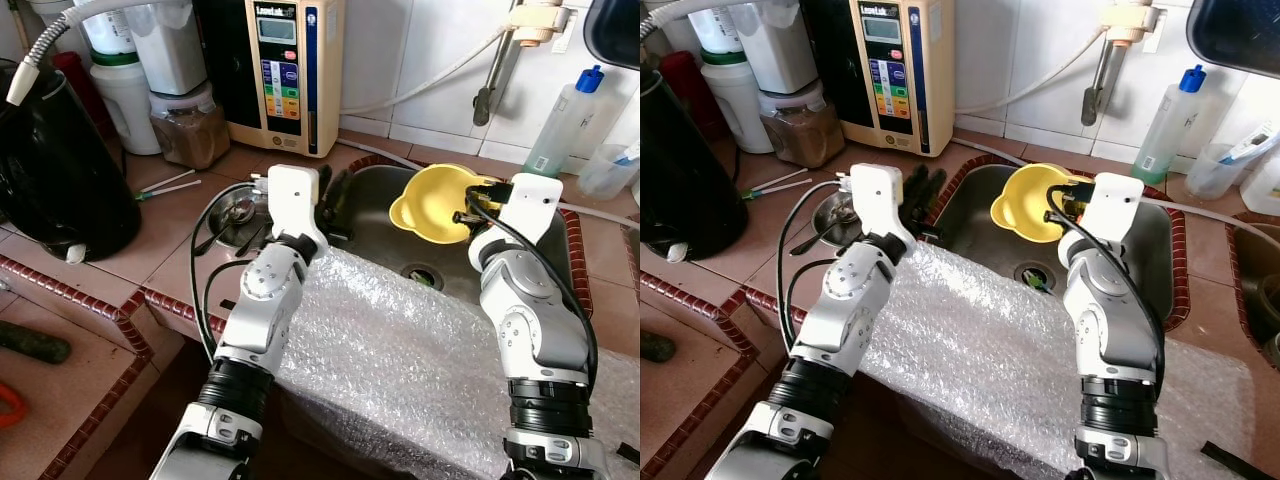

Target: Kitchen organization

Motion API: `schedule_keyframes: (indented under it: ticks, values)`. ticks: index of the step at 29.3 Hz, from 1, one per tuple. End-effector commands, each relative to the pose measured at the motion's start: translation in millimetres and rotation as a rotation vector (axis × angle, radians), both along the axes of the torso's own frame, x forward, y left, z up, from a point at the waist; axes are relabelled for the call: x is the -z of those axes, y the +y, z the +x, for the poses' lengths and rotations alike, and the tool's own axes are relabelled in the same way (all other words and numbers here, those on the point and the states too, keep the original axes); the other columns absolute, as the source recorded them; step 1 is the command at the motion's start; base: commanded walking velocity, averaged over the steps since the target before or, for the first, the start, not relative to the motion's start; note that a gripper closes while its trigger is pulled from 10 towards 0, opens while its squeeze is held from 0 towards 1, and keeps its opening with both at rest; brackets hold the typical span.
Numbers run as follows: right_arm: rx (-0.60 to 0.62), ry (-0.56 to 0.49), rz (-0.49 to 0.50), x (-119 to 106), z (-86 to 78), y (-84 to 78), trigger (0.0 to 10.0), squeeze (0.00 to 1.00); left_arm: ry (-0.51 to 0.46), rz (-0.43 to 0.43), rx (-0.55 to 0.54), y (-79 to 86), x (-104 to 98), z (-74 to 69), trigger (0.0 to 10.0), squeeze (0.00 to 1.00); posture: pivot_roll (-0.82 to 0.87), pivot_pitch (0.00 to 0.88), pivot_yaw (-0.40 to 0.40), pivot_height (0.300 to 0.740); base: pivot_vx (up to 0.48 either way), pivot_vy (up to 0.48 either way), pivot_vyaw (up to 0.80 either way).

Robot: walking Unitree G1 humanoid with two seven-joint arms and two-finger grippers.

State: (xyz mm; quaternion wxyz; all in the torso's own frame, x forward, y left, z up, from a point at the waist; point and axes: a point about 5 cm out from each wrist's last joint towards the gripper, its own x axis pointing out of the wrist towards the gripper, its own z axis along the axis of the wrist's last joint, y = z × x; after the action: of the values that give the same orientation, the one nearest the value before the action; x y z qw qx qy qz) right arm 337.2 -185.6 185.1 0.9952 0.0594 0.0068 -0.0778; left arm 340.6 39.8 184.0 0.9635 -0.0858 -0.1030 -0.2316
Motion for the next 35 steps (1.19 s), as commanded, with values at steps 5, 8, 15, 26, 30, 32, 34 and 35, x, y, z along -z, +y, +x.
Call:
schedule_keyframes:
  ticks: [5,8,15,26,30,32,34,35]
  values:
    - [0.048,-0.035,-0.250,-2,-0.4,-10.0,0.0,0.00,0.078,0.113,0.196,-13.3,17,-10.8,10.0,1.00,-0.02,0.000,0.029,0.740,0.000,0.000,0.00]
    - [0.078,-0.004,-0.356,14,-1.8,-14.4,0.0,0.00,0.089,0.211,0.254,-21.4,29,-19.1,10.0,1.00,-0.02,0.000,0.027,0.740,0.000,0.000,0.00]
    - [0.061,0.046,-0.540,41,-1.5,-17.9,0.0,0.00,0.105,0.241,0.273,-19.9,31,-21.5,10.0,1.00,-0.01,0.000,0.027,0.740,0.000,0.000,0.00]
    - [-0.007,0.152,-0.540,79,2.5,-8.3,0.0,0.00,0.166,0.314,0.289,-16.2,40,-22.9,10.0,1.00,0.01,0.000,0.024,0.740,0.000,0.000,0.00]
    - [-0.032,0.165,-0.498,86,3.8,-5.8,0.0,0.00,0.170,0.322,0.284,-14.8,40,-23.3,10.0,1.00,0.01,0.000,0.023,0.740,0.000,0.000,0.00]
    - [-0.051,0.165,-0.477,87,4.9,-3.5,0.0,0.00,0.172,0.324,0.284,-14.4,41,-23.2,10.0,1.00,0.01,0.000,0.023,0.740,0.000,0.000,0.00]
    - [-0.101,0.182,-0.484,90,7.0,2.2,0.0,0.00,0.176,0.331,0.284,-14.3,41,-23.3,10.0,1.00,0.01,0.000,0.023,0.740,0.000,0.000,0.00]
    - [-0.115,0.178,-0.484,89,8.2,4.5,0.0,0.00,0.178,0.334,0.285,-14.5,41,-23.4,10.0,1.00,0.01,0.000,0.024,0.740,0.000,0.000,0.00]
